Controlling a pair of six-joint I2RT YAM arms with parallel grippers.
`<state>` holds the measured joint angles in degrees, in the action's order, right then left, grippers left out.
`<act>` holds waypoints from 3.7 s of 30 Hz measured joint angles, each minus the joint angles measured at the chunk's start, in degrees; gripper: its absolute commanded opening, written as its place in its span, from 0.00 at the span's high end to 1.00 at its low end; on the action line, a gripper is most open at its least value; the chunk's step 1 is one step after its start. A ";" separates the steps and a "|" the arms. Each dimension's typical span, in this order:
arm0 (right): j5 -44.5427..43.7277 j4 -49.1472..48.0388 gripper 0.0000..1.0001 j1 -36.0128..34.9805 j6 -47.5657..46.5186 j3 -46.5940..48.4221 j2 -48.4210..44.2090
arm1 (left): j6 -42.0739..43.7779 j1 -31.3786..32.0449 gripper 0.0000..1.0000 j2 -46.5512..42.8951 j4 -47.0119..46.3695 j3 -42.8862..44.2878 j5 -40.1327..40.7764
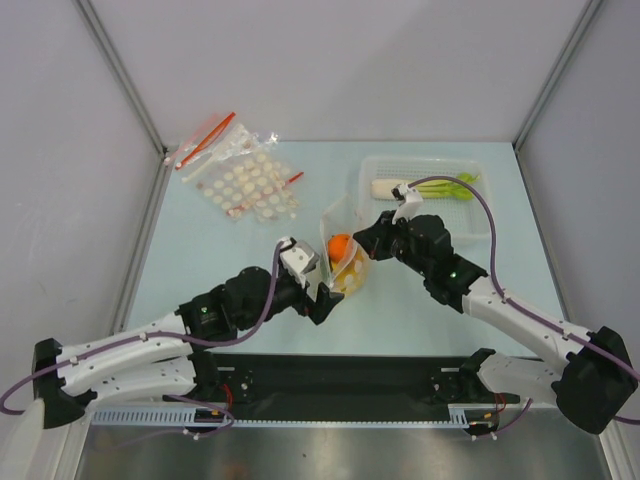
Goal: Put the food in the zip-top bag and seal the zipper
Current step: Zip the zipper food storage bag at the center of the board.
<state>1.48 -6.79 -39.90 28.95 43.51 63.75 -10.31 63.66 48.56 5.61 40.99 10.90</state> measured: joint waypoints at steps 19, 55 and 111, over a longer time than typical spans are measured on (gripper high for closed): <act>0.07 -0.44 1.00 0.00 0.22 0.00 0.72 | 6.49 5.33 0.14 6.93 -3.39 -4.57 14.34; 2.51 -6.60 0.59 -0.13 -11.52 -7.85 -19.63 | 8.85 5.38 0.99 -8.09 -6.69 -9.51 7.06; 43.54 -1.90 1.00 -10.29 -42.93 -2.34 -11.10 | 9.31 5.35 0.48 -8.57 -5.42 -8.52 -14.05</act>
<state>45.01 -8.69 -50.19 -13.98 41.17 52.64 -0.99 69.01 39.99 0.19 32.47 -3.16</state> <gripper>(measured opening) 0.044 0.515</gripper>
